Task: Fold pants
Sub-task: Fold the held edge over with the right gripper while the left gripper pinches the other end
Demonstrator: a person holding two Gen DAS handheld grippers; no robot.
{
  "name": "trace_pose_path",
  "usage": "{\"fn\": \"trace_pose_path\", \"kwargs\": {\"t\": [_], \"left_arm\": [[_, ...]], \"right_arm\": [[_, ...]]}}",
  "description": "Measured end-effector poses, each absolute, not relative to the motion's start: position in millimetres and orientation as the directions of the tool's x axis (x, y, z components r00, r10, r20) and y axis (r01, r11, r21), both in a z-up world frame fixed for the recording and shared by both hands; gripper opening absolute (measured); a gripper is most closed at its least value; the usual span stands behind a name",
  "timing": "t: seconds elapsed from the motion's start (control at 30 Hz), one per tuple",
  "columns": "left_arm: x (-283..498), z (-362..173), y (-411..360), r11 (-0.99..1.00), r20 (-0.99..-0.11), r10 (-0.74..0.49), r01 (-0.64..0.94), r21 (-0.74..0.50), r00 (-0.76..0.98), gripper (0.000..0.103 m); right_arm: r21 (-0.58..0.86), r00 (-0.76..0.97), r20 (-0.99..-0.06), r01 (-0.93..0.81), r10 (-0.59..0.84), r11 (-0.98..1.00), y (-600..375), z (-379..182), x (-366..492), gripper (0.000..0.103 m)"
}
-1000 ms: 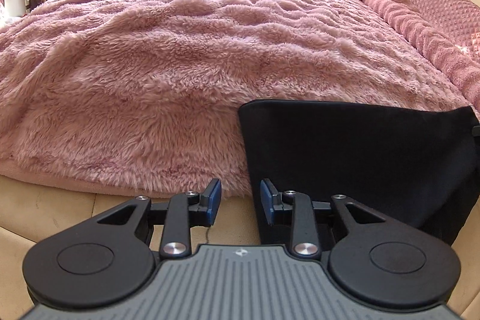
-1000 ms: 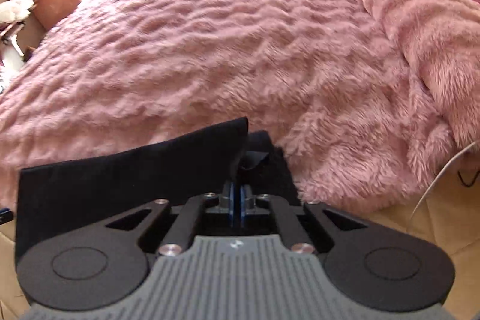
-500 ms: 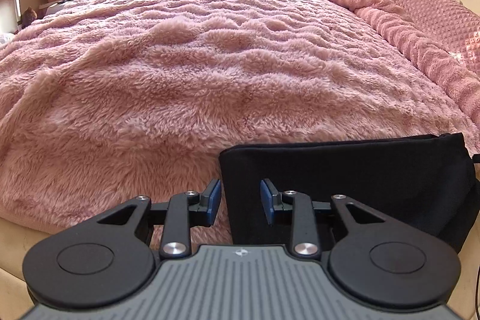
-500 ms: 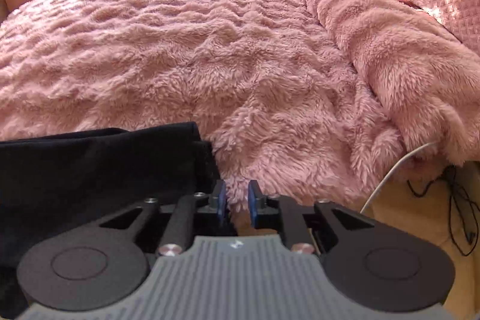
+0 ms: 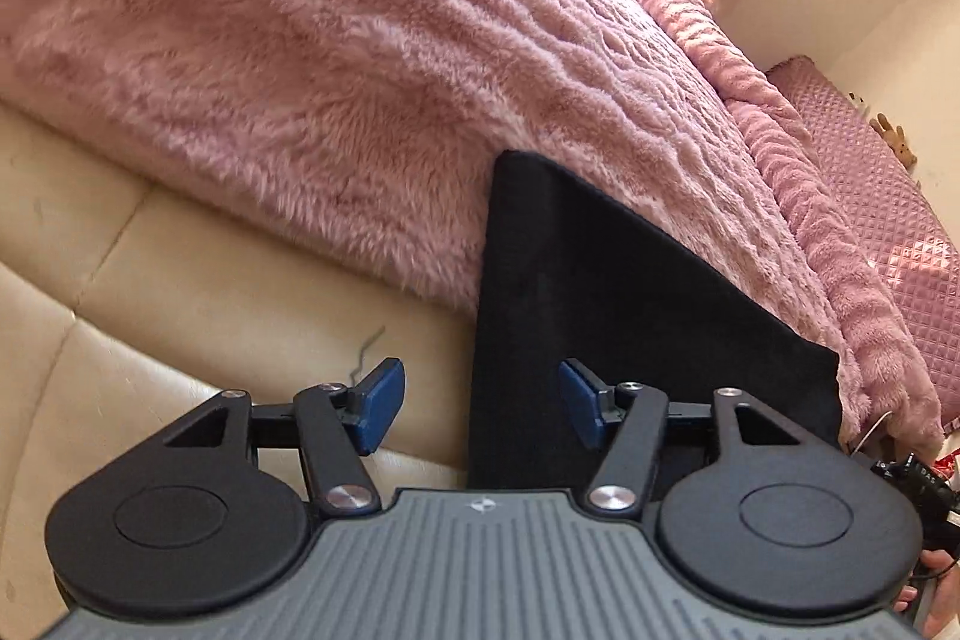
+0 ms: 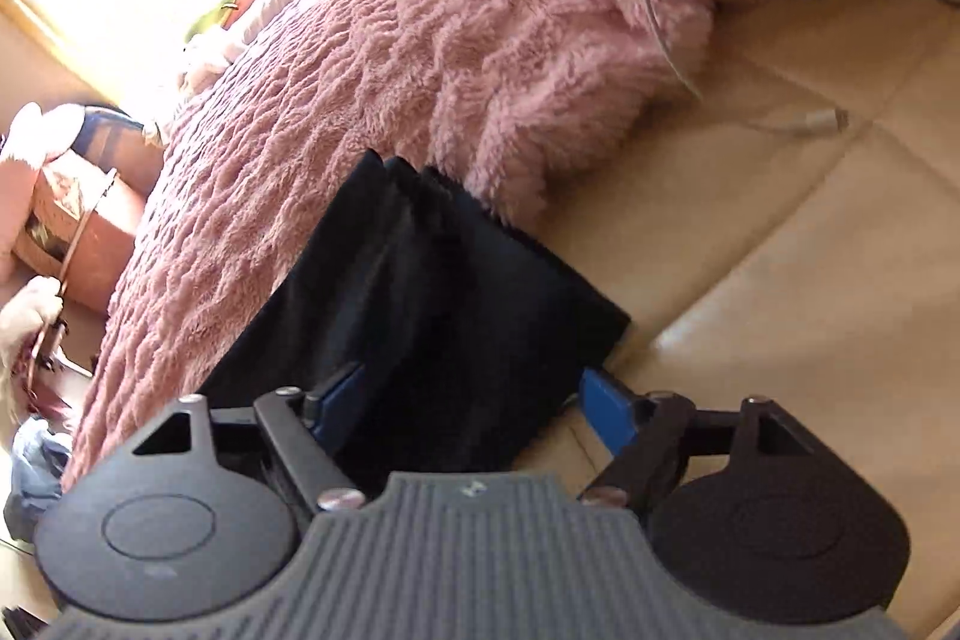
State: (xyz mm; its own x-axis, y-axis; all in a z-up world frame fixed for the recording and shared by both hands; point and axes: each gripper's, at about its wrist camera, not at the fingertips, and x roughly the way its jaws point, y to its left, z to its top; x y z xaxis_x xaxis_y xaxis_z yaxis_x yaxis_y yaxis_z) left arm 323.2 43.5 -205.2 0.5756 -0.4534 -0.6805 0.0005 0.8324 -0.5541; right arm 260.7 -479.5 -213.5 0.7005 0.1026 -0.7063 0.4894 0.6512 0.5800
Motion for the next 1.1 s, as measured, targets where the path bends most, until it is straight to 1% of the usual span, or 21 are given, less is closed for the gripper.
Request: {"fn": "trace_pose_path", "kwargs": {"t": [0.1,0.2,0.23,0.27,0.3,0.33,0.37,0.4,0.47,0.57,0.67,0.8,1.0,1.03,1.1], "left_arm": [[318.1,-211.2,38.5,0.830,-0.657,-0.452,0.015,-0.557,0.603,0.069],[321.5,-214.5,39.8,0.806,-0.641,-0.462,-0.011,-0.591,0.613,0.068],[322.7,-214.9,39.9,0.800,-0.637,-0.467,-0.012,-0.599,0.613,0.062],[324.3,-214.5,39.2,0.802,-0.640,-0.465,-0.016,-0.598,0.612,0.050],[326.2,-215.0,38.1,0.804,-0.649,-0.465,-0.020,-0.594,0.602,0.040],[328.4,-216.5,36.5,0.803,-0.660,-0.469,-0.028,-0.595,0.586,0.014],[329.0,-217.6,35.8,0.798,-0.664,-0.473,-0.037,-0.601,0.579,0.012],[327.0,-216.2,33.5,0.808,-0.668,-0.456,-0.041,-0.588,0.588,0.011],[322.6,-208.7,25.8,0.843,-0.680,-0.413,-0.028,-0.537,0.607,0.008],[318.9,-198.3,19.7,0.870,-0.693,-0.370,-0.029,-0.491,0.619,0.007],[315.3,-189.6,21.6,0.894,-0.714,-0.352,-0.009,-0.449,0.606,0.007],[297.1,-181.7,37.7,0.917,-0.740,-0.318,-0.005,-0.398,0.593,0.007],[256.3,-177.4,74.7,0.939,-0.789,-0.273,-0.025,-0.342,0.550,0.006],[250.7,-178.3,80.1,0.941,-0.796,-0.271,-0.024,-0.337,0.542,0.007],[246.5,-181.8,87.3,0.944,-0.813,-0.268,-0.030,-0.330,0.517,0.010]], "right_arm": [[0.638,0.727,-0.678,0.508,0.108,0.578,-481.0,-227.9,259.3,0.075],[0.686,0.762,-0.639,0.505,0.101,0.524,-483.3,-235.1,259.0,0.075],[0.691,0.765,-0.638,0.516,0.090,0.507,-483.7,-236.8,260.0,0.069],[0.685,0.761,-0.644,0.531,0.074,0.498,-483.5,-237.2,259.9,0.054],[0.668,0.749,-0.660,0.556,0.049,0.495,-483.9,-237.2,258.8,0.043],[0.651,0.737,-0.676,0.578,0.030,0.492,-484.0,-237.5,256.9,0.030],[0.655,0.738,-0.675,0.580,0.028,0.485,-486.3,-239.1,254.7,0.026],[0.659,0.742,-0.670,0.579,0.026,0.481,-485.7,-239.8,251.9,0.023],[0.641,0.733,-0.680,0.583,0.016,0.499,-482.6,-239.3,249.5,0.014],[0.616,0.735,-0.678,0.567,0.001,0.547,-479.8,-230.5,242.8,0.008],[0.558,0.723,-0.691,0.550,-0.020,0.622,-468.0,-212.7,237.8,0.005],[0.493,0.692,-0.722,0.539,-0.024,0.683,-444.1,-198.1,216.8,0.004],[0.499,0.646,-0.762,0.539,0.047,0.679,-405.7,-201.1,163.1,0.005],[0.500,0.641,-0.765,0.535,0.058,0.681,-400.9,-202.4,155.8,0.006],[0.476,0.625,-0.778,0.512,0.071,0.716,-392.0,-203.7,148.6,0.010]]}}
